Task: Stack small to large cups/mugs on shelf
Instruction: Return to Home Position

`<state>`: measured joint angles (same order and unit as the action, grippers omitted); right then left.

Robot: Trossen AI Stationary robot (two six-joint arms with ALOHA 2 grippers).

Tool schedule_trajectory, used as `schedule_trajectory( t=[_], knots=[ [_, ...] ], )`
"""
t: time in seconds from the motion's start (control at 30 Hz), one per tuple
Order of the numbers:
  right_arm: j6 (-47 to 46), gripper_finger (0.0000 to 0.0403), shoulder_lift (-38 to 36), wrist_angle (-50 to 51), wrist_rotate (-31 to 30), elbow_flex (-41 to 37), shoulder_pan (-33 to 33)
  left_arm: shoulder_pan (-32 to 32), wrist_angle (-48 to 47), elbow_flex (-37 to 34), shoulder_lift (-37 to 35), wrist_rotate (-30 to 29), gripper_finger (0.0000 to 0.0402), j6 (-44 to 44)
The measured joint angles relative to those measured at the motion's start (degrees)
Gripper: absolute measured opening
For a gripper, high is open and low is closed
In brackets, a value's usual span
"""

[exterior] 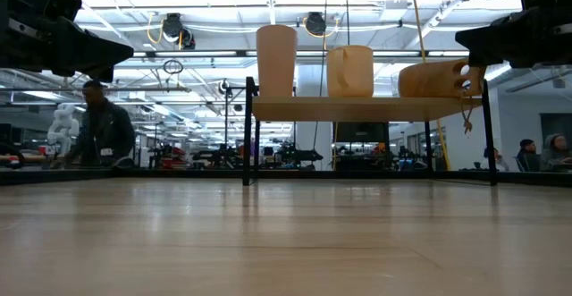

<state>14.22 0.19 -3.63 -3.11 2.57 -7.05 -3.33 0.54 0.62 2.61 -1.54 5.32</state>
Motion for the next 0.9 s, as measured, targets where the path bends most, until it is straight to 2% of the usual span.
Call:
schedule_trajectory(
  t=[0.9],
  knots=[
    [0.0, 0.0, 0.0, -0.4, 0.2, 0.0, 0.0, 0.0, 0.1, 0.0, 0.0, 0.0, 0.0026, -1.0]
  ],
)
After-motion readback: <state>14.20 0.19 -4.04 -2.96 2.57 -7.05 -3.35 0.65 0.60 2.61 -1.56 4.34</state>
